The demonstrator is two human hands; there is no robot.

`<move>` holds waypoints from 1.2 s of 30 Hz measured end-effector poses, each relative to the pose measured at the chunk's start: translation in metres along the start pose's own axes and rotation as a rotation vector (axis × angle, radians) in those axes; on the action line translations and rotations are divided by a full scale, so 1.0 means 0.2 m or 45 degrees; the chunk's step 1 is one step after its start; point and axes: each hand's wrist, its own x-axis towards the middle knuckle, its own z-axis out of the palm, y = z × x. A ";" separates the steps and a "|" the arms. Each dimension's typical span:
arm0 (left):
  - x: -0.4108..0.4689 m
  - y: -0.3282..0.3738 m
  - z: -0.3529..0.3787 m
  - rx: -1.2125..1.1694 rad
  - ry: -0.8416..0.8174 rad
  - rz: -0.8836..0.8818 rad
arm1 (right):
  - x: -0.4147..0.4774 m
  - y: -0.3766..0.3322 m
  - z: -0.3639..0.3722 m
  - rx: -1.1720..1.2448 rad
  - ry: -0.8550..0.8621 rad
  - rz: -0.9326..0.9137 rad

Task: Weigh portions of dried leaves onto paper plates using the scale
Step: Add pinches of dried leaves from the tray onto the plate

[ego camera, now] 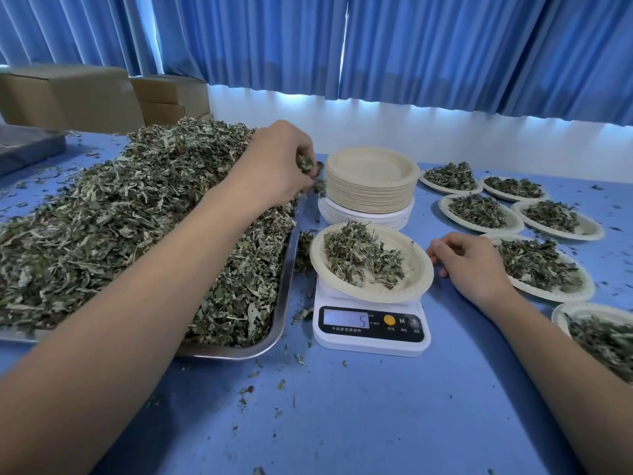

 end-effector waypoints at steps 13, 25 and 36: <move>-0.17 0.22 0.30 -0.148 -0.327 0.422 | 0.00 0.01 0.00 0.007 -0.002 0.000; -0.09 0.14 0.16 -0.167 -0.504 0.314 | 0.00 0.01 0.00 0.006 -0.001 0.015; -0.02 -0.12 -0.03 0.684 -0.837 -0.081 | 0.00 0.01 0.00 0.001 0.004 0.000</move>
